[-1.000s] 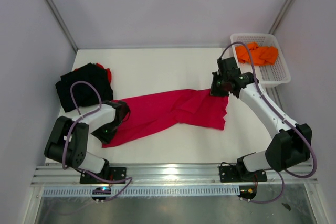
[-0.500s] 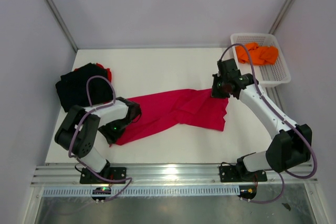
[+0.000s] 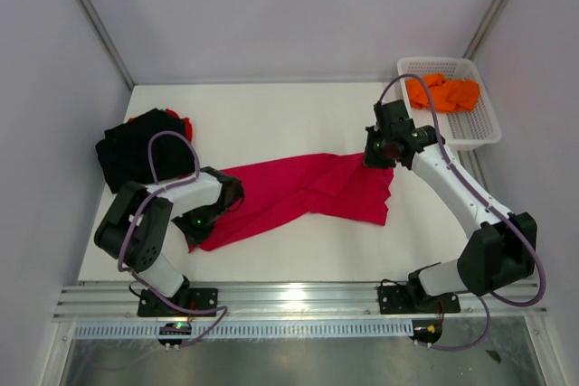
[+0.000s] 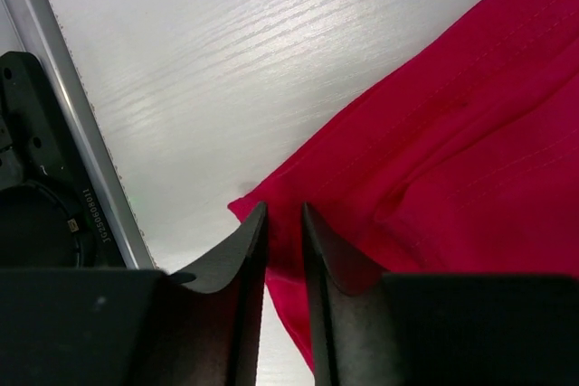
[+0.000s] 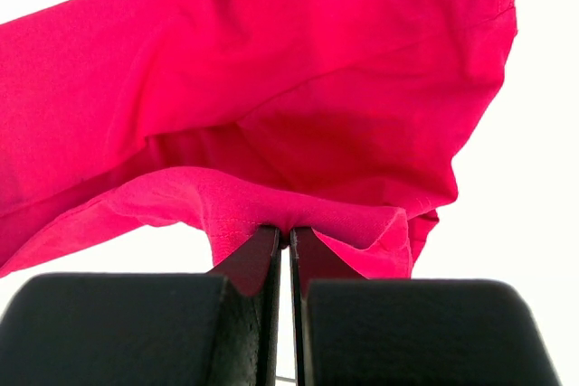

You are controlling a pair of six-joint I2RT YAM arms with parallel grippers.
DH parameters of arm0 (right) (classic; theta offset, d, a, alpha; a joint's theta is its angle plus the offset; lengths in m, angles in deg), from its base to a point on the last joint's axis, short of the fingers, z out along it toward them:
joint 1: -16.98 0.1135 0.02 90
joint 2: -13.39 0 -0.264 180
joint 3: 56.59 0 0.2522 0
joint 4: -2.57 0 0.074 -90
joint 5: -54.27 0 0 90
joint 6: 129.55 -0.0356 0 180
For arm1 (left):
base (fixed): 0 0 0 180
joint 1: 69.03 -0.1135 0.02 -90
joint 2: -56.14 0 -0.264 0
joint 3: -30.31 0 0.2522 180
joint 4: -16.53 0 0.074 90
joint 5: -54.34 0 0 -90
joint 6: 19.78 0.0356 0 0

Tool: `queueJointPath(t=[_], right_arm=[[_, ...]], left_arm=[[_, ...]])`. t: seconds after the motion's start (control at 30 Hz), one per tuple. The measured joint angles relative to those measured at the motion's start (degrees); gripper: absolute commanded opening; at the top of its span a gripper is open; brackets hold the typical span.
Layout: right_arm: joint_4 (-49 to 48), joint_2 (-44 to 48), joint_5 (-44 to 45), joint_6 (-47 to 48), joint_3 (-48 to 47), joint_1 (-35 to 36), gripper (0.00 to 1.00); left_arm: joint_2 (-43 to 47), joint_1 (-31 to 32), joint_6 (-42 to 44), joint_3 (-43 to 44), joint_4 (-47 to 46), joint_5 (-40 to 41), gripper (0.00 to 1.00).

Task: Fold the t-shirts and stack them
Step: Grap the side of the flattened tshirt closest away from the robot with both arms, then fold the other side of the tshirt into a rectangle

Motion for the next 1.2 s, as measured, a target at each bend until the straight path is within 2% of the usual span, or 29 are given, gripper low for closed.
queueJointPath(t=[0.07, 0.13, 0.43, 0.73, 1.2], right_arm=[[0.0, 0.0, 0.0, 0.0, 0.0, 0.0, 0.03], [0.0, 0.0, 0.0, 0.0, 0.0, 0.0, 0.03], [0.2, 0.0, 0.0, -0.1, 0.0, 0.0, 0.03], [0.2, 0.0, 0.8, 0.0, -0.2, 0.0, 0.03], [1.7, -3.0, 7.0, 3.1, -9.4, -0.3, 0.03]], left_arm=[[0.0, 0.1, -0.3, 0.0, 0.1, 0.0, 0.09], [0.0, 0.1, -0.7, 0.0, 0.1, 0.0, 0.00], [0.0, 0.1, -0.9, 0.9, 2.6, 0.4, 0.00], [1.7, 0.1, -0.9, 12.0, 5.0, 3.7, 0.00], [2.3, 0.1, -0.9, 18.6, 5.8, 8.0, 0.00]])
